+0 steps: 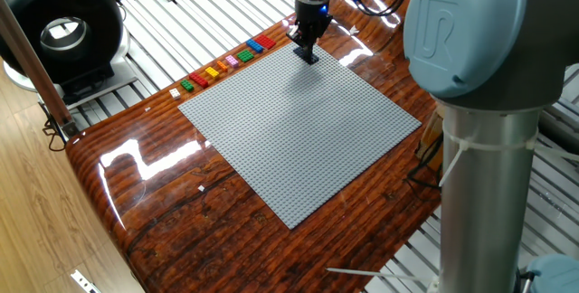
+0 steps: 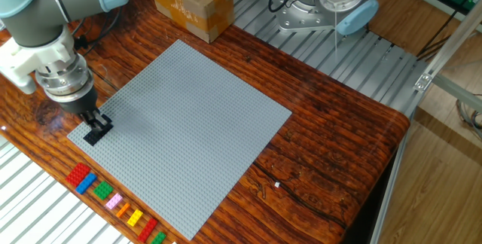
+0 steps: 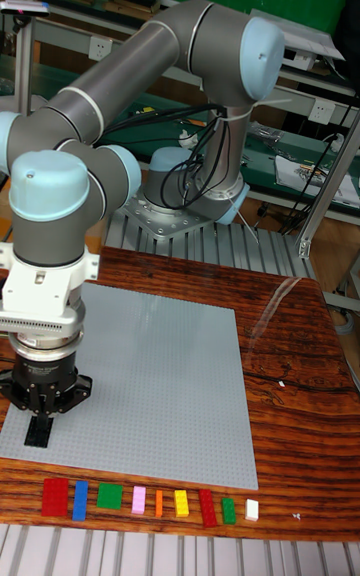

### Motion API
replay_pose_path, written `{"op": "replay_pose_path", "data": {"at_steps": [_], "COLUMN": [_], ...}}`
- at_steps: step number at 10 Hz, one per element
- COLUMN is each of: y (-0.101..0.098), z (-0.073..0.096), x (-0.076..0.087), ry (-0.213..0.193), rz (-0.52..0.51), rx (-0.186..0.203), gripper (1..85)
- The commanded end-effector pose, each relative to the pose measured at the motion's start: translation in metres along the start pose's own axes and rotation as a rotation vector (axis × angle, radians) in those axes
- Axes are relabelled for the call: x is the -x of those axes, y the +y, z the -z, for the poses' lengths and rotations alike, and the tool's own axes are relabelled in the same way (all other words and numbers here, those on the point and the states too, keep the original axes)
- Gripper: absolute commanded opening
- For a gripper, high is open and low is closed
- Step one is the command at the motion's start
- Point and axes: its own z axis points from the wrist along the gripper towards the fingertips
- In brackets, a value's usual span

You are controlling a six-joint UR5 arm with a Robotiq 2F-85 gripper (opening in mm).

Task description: Build with small Lego blocks

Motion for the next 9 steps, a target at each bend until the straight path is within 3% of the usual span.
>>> {"op": "replay_pose_path", "data": {"at_steps": [1,9], "y": [-0.002,-0.006], "z": [0.003,0.004], "x": [0.002,0.017], "ry": [-0.004,-0.017], "rz": [0.003,0.015], "rx": [0.011,0.014], "gripper": [1.0,1.0]}}
